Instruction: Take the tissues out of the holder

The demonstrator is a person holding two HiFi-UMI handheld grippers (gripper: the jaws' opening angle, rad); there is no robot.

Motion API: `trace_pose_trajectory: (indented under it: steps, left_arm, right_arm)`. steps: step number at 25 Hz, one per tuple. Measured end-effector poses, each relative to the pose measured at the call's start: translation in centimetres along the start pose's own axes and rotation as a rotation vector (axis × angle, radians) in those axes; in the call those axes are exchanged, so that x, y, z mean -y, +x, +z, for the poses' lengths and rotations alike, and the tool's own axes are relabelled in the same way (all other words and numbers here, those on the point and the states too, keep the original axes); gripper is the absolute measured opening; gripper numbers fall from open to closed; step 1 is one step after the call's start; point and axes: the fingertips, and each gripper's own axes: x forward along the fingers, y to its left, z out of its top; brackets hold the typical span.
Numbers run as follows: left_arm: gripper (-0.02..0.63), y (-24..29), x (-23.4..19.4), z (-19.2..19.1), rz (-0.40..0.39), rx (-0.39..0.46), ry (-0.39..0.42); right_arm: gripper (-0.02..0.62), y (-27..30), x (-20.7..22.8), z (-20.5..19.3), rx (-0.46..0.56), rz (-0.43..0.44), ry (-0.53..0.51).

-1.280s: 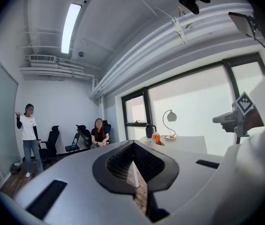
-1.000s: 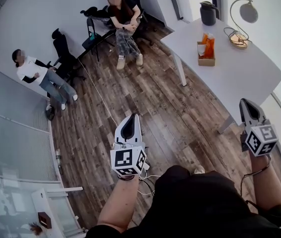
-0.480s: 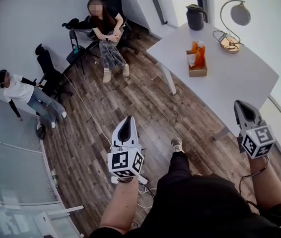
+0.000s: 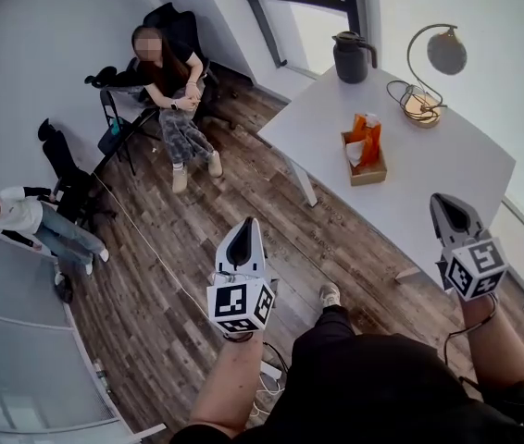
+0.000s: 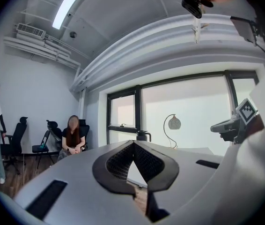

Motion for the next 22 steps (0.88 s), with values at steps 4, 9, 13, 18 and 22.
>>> trace_pose_trajectory:
  steps: [4, 9, 13, 18, 22]
  left_arm:
    - [0.005, 4.5, -3.1, 1.5, -0.043, -0.006, 0.024]
    - [0.005, 11.4, -6.0, 2.6, -0.119, -0.005, 0.053]
    - [0.005, 16.3, -8.3, 3.2, -0.165, 0.007, 0.072]
    - [0.005, 19.6, -8.4, 3.0, -0.222, 0.01, 0.052]
    - [0.005, 20.7, -7.4, 2.3, -0.268, -0.004, 0.05]
  right_arm:
    - [0.005, 4.1, -0.1, 1.7, 0.004, -0.034, 0.02]
    - [0.005, 10.1, 0.7, 2.8, 0.007, -0.087, 0.043]
    - [0.005, 13.7, 0.6, 3.3, 0.006, -0.121, 0.041]
    - [0.005, 15.8, 0.8, 3.8, 0.014, -0.158, 0.057]
    - [0.005, 16.2, 1.3, 4.1, 0.009, -0.181, 0.057]
